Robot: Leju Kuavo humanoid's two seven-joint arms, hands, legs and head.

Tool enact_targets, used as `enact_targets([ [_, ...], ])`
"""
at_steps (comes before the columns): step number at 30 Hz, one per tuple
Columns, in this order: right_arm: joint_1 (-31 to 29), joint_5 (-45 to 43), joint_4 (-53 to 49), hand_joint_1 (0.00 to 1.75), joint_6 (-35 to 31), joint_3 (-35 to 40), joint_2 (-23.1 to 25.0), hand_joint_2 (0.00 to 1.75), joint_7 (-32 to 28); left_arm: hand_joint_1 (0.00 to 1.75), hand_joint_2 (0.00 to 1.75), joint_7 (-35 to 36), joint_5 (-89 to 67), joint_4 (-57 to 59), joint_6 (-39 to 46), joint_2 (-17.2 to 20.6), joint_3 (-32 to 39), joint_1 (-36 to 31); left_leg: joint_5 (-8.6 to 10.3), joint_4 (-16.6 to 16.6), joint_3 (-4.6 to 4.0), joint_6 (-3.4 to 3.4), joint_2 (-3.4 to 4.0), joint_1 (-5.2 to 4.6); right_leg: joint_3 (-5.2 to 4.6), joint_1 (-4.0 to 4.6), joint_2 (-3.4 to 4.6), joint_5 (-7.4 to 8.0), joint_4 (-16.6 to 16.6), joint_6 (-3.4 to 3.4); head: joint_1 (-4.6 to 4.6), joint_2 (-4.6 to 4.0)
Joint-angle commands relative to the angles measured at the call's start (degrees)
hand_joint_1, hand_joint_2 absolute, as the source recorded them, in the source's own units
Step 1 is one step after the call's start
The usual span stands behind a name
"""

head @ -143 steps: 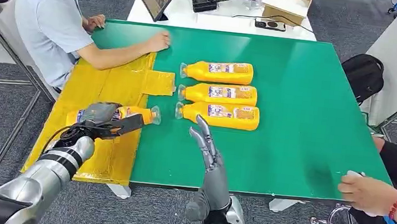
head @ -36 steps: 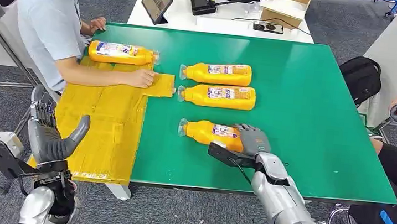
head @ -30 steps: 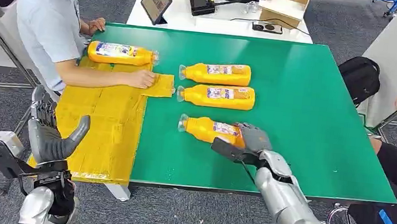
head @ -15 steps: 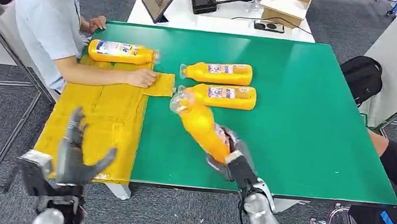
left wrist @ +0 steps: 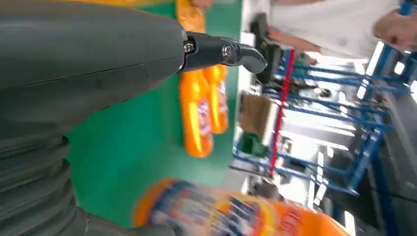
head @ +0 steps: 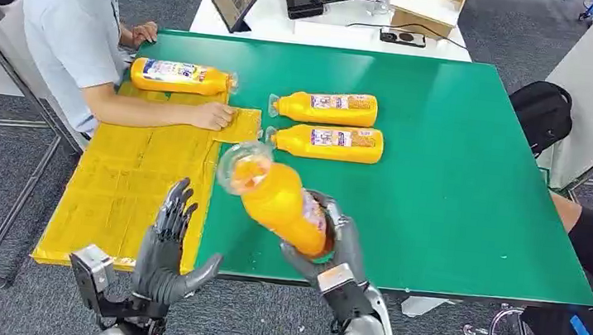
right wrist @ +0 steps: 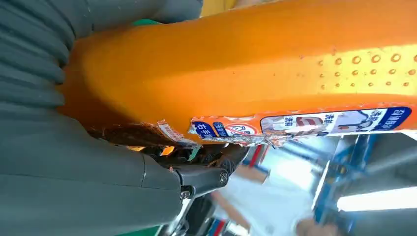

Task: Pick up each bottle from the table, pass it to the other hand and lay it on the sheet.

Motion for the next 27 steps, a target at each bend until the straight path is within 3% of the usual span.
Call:
enact_targets([
  [1,-1.8,2.0,9.81,1.75,0.65,8.81,-1.62,1.75,0.32,0.0,1.75,-1.3,4.76,-0.02,1.2,-0.48,-1.0,-3.66,-0.07,-0.12,0.31,0.1,0.04,0.01,0.32,0.06,-0.05,-0.04,-0.14,-0.19,-0.02,0.0],
  [11,-9.99,1.79,19.26,1.75,0.51,11.78,0.87,1.75,1.29,0.0,1.75,-0.03,5.69,2.71,-1.1,1.26,-3.26,-6.28,-0.04,-0.08,0.24,0.08,0.15,0.01,0.21,0.06,0.07,0.01,-0.07,-0.18,0.0,0.0],
  [20,-6.92,-1.32,9.54,1.75,-2.92,6.61,0.41,1.75,0.88,0.0,1.75,-0.48,-0.39,2.22,-1.54,1.77,-4.89,-2.72,-0.04,-0.11,0.24,0.09,0.03,-0.03,0.26,0.01,-0.05,-0.06,-0.09,-0.15,-0.02,0.0],
  [27,-6.96,-2.29,9.7,1.75,-1.68,5.19,0.5,1.75,2.23,0.0,1.75,0.29,-6.0,3.77,0.95,2.3,-5.25,-1.96,-0.01,-0.08,0.09,0.06,-0.02,-0.03,0.09,0.0,-0.08,-0.03,-0.07,-0.08,0.0,0.0],
])
